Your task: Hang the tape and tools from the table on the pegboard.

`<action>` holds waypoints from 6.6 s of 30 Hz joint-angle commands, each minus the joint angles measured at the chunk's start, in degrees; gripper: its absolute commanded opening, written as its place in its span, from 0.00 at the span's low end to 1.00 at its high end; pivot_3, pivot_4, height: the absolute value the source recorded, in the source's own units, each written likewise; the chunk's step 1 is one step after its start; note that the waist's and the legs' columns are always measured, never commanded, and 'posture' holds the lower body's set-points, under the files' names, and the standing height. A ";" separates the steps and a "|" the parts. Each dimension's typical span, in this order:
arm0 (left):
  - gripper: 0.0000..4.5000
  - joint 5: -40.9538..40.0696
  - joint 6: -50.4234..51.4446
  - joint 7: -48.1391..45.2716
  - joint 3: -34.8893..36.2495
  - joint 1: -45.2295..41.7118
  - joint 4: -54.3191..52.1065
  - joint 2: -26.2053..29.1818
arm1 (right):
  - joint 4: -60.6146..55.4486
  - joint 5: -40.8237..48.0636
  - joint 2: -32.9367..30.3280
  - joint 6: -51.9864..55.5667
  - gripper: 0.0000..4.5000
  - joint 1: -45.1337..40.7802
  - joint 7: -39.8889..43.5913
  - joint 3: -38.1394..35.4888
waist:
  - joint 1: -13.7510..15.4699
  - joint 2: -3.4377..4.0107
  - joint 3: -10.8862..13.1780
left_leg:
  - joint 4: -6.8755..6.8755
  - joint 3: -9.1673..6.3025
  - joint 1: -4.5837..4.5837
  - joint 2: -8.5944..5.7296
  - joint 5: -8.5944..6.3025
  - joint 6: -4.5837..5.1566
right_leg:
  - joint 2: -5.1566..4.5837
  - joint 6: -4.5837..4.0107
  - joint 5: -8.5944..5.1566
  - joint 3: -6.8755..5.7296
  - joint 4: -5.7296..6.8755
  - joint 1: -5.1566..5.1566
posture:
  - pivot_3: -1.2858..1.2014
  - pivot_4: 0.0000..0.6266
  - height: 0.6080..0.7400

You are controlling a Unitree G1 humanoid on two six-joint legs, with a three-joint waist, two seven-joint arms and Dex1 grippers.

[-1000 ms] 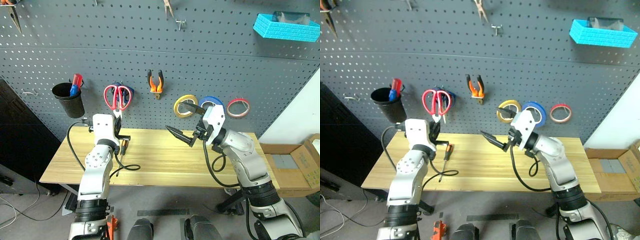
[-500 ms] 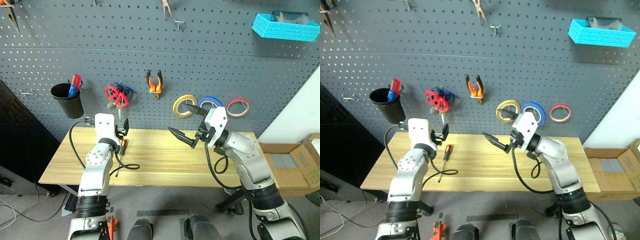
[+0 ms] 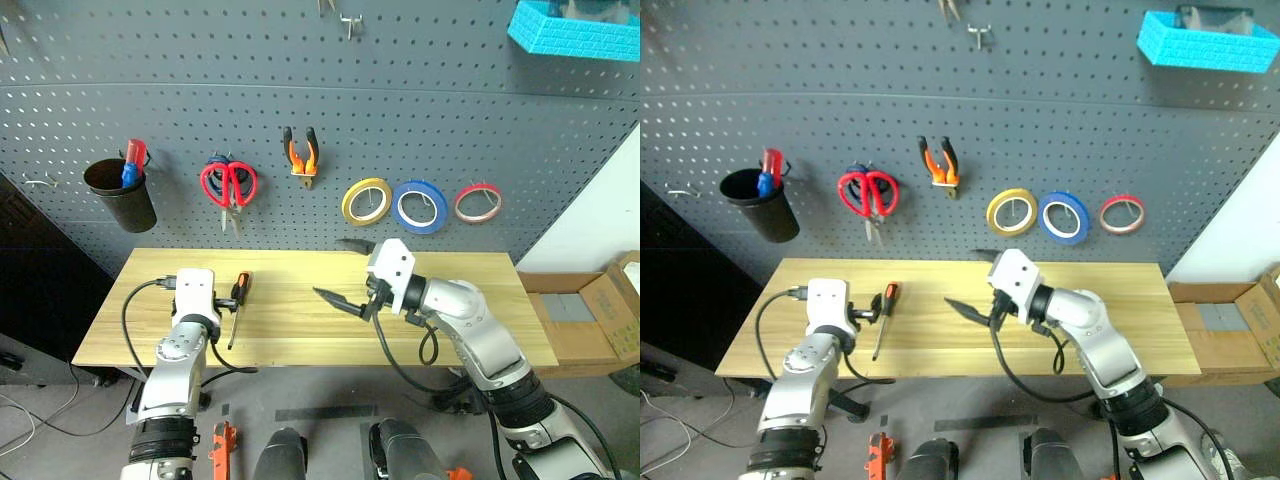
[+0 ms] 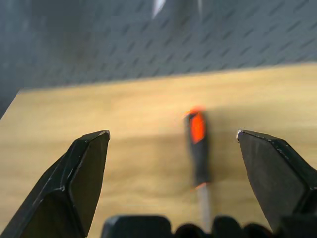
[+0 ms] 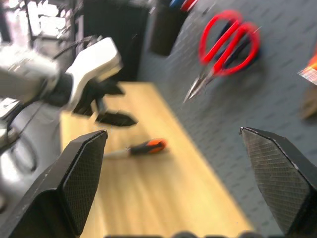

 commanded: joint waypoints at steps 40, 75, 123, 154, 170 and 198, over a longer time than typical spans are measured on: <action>0.19 2.47 -16.58 -8.55 -5.36 -23.54 36.03 5.17 | -1.91 0.35 1.68 3.21 1.00 -2.90 -0.39 -0.41 | -1.81 -0.36 6.05 | -0.06 -0.10 -1.12 0.00 -0.01 -0.02 | -0.03 0.46 0.22 -0.12 0.04 -1.14 | 0.50 0.49 1.00; 0.19 11.72 -32.74 7.12 3.34 -41.98 21.10 23.85 | 13.69 9.08 21.33 -13.34 1.00 -25.42 -5.69 -10.72 | 3.41 -1.33 -2.10 | -0.13 -0.13 -0.82 0.01 -0.03 -0.31 | 0.03 0.19 0.39 -0.33 0.03 -0.86 | 0.57 0.09 1.00; 0.19 9.65 -49.18 7.21 -1.78 -63.18 58.00 25.21 | 15.96 5.27 23.13 -5.52 1.00 -25.75 -8.60 -8.49 | 2.09 -0.62 6.10 | -0.02 -0.38 -1.41 0.02 0.03 -0.17 | 0.02 0.13 0.40 -0.50 0.31 -1.40 | 0.55 0.58 1.00; 0.19 0.77 -36.89 9.90 7.08 -36.04 27.22 24.02 | 15.06 3.93 20.71 -6.71 1.00 -20.97 -7.31 -6.55 | 1.08 -0.57 6.27 | -0.03 -0.37 -2.00 0.03 0.04 -0.19 | -0.03 0.07 0.44 -0.49 0.35 -2.02 | 0.57 0.52 1.00; 0.99 -0.64 -28.23 12.15 8.95 -30.49 17.61 21.37 | 14.82 3.81 19.72 -6.41 1.00 -21.19 -7.21 -6.88 | 1.24 -0.58 6.26 | -0.02 -0.36 -2.00 0.03 0.04 -0.19 | -0.03 0.07 0.44 -0.48 0.34 -2.02 | 0.56 0.51 1.00; 0.99 -6.30 12.38 18.02 -6.41 -9.30 -39.64 -10.42 | -8.74 0.54 5.04 3.28 1.00 0.30 -13.16 -11.39 | 2.74 -1.33 1.17 | 0.04 -0.32 -1.83 -0.04 0.11 -0.37 | -0.11 0.08 0.55 -0.42 0.06 -1.65 | 0.55 0.18 1.00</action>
